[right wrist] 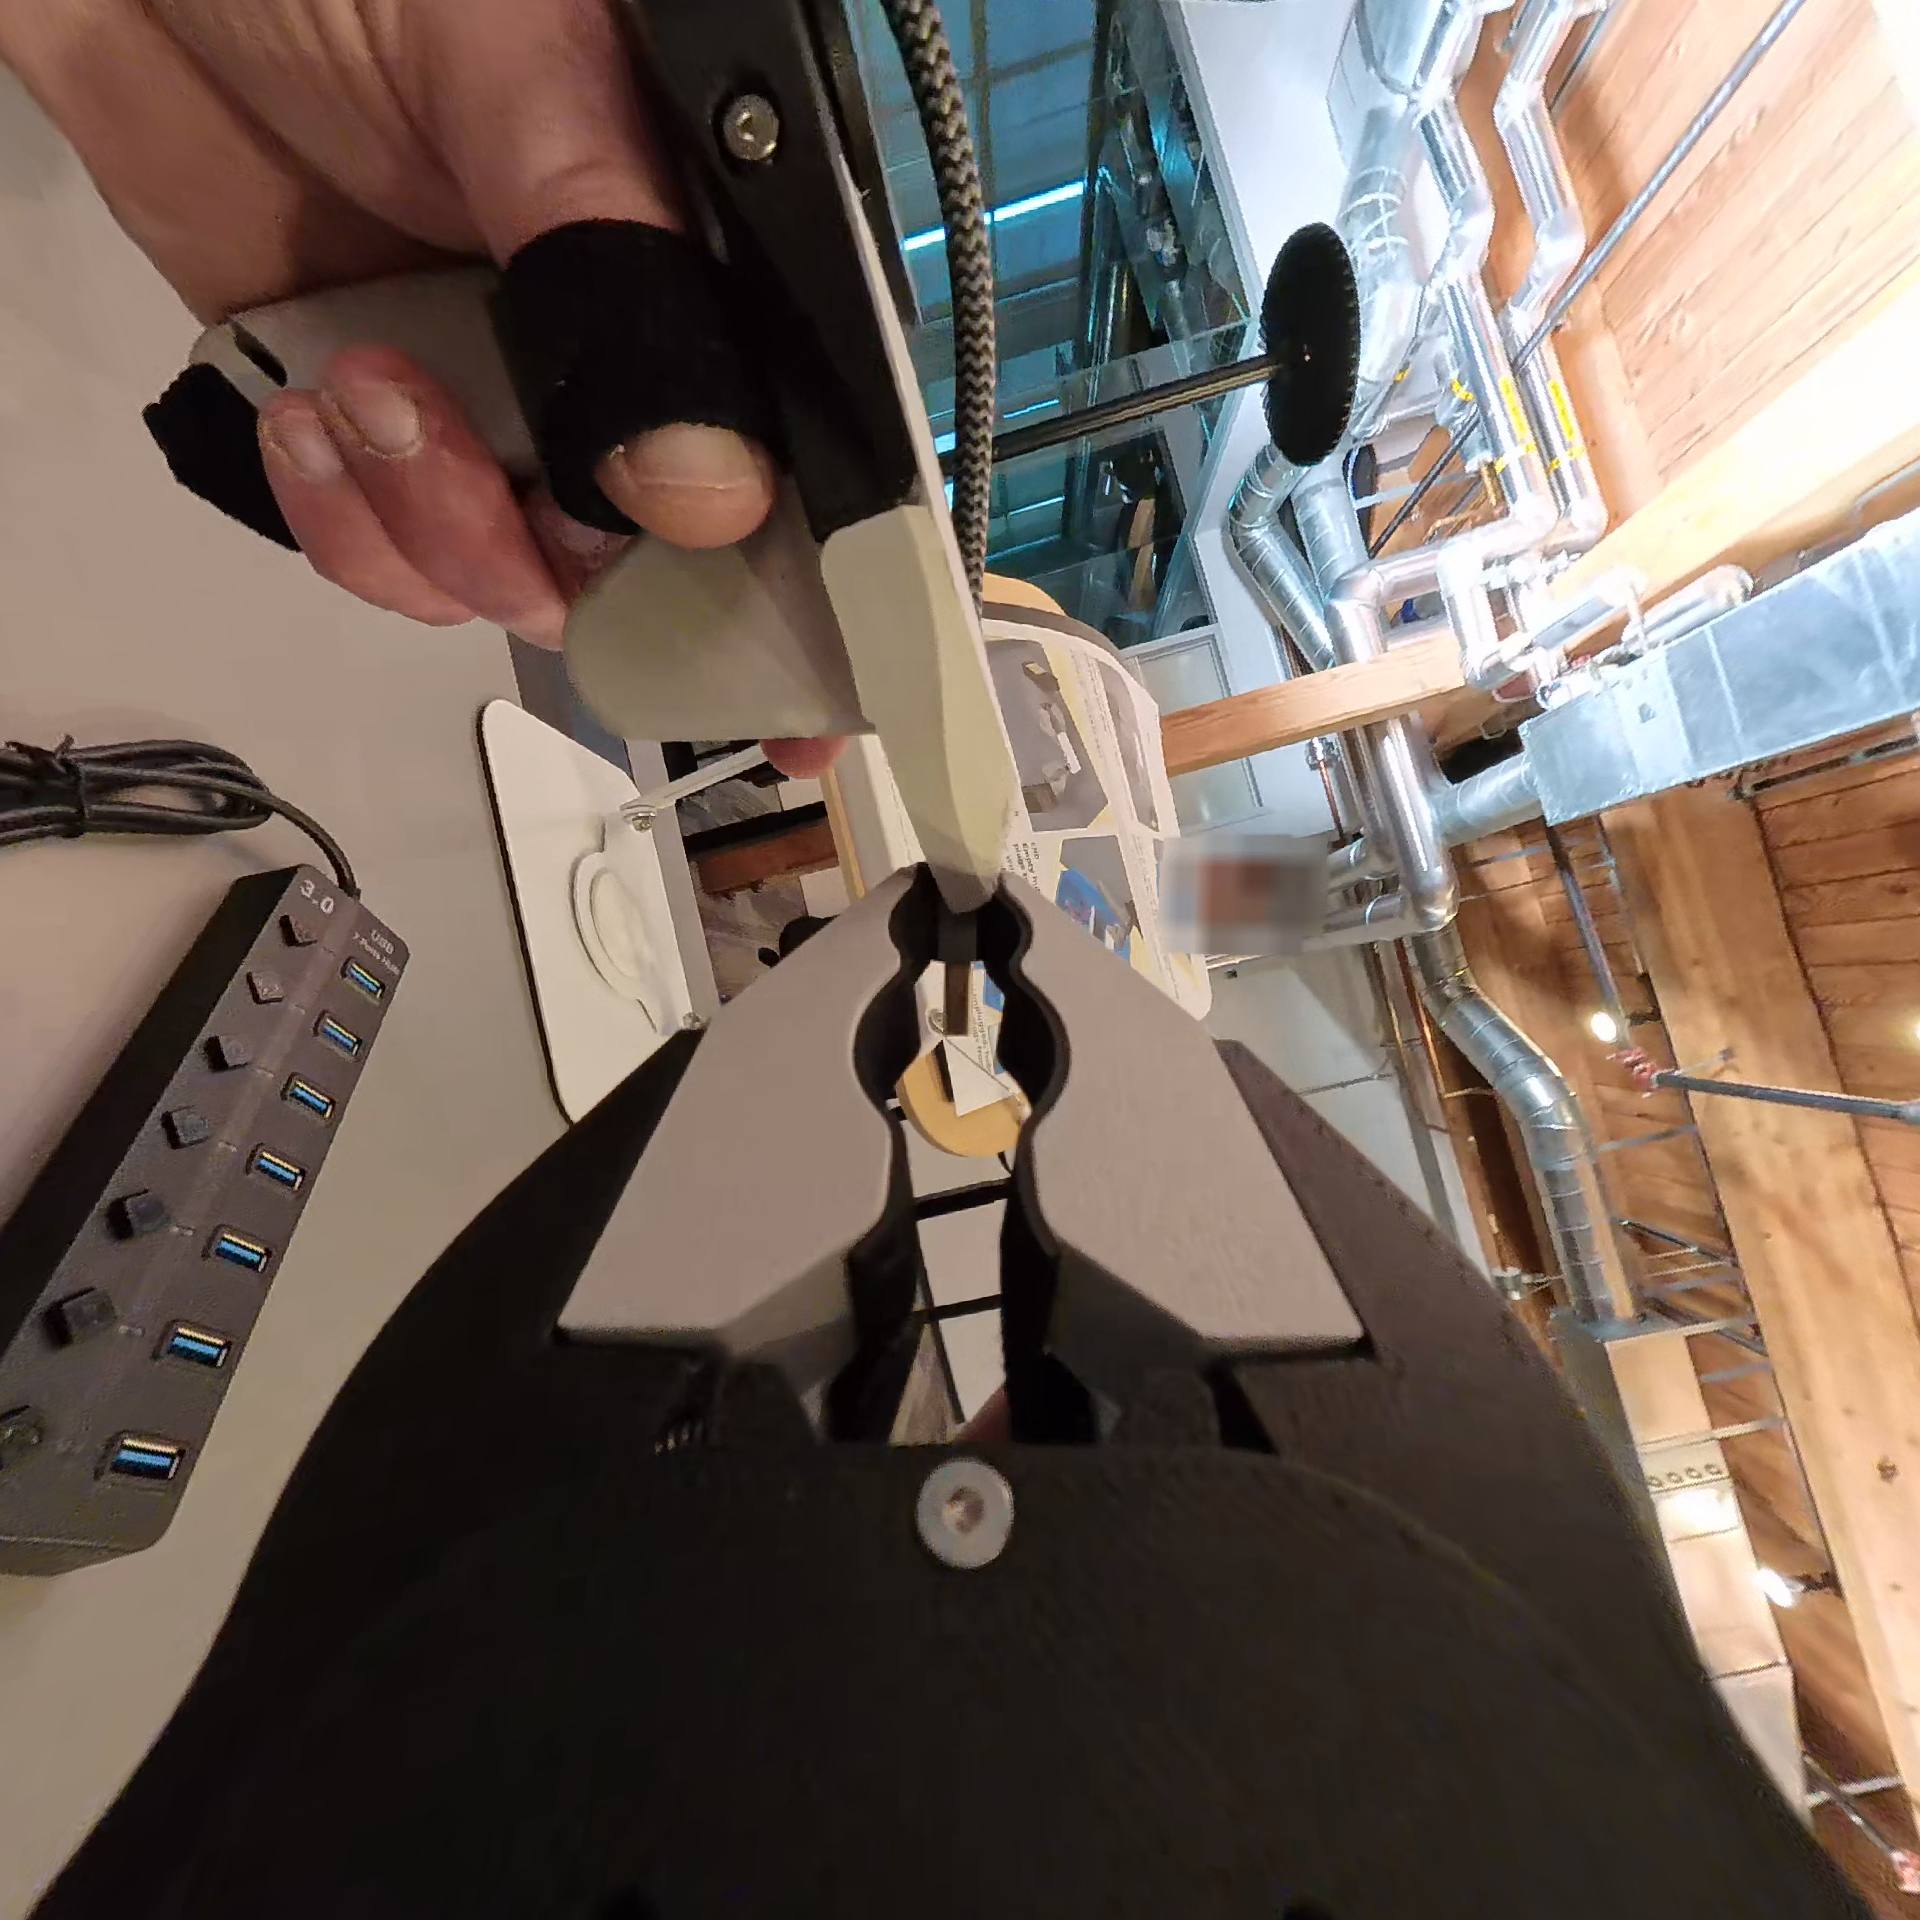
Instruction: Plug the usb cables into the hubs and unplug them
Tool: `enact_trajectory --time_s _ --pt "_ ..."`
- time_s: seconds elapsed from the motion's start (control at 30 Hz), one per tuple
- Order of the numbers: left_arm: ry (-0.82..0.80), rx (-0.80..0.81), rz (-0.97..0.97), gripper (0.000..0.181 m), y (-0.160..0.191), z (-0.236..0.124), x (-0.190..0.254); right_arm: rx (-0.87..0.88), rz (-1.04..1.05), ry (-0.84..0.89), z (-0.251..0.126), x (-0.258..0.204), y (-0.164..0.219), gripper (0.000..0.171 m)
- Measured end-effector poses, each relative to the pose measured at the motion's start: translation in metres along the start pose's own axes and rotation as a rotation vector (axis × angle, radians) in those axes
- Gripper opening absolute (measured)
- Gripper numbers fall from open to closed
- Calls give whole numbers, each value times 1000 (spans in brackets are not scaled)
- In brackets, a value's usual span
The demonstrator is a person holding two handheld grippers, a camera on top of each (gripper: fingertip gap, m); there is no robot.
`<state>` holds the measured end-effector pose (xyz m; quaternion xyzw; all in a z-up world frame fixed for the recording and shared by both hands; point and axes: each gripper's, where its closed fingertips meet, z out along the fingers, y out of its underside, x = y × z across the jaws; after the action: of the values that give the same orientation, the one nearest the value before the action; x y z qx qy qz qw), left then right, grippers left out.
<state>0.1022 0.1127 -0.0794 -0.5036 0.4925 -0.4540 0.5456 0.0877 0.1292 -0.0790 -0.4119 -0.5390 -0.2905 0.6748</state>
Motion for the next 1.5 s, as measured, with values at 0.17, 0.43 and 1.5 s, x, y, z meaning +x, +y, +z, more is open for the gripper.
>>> enact_trajectory --time_s 0.17,0.43,1.5 --pt "48 -37 -8 27 3 1 7 24 -34 4 -2 0 -4 6" --pt "39 -40 -12 22 3 0 6 14 -66 29 -1 0 -5 6" --pt "-755 41 367 16 -28 -51 -98 43 567 -536 -17 -38 -46 60"
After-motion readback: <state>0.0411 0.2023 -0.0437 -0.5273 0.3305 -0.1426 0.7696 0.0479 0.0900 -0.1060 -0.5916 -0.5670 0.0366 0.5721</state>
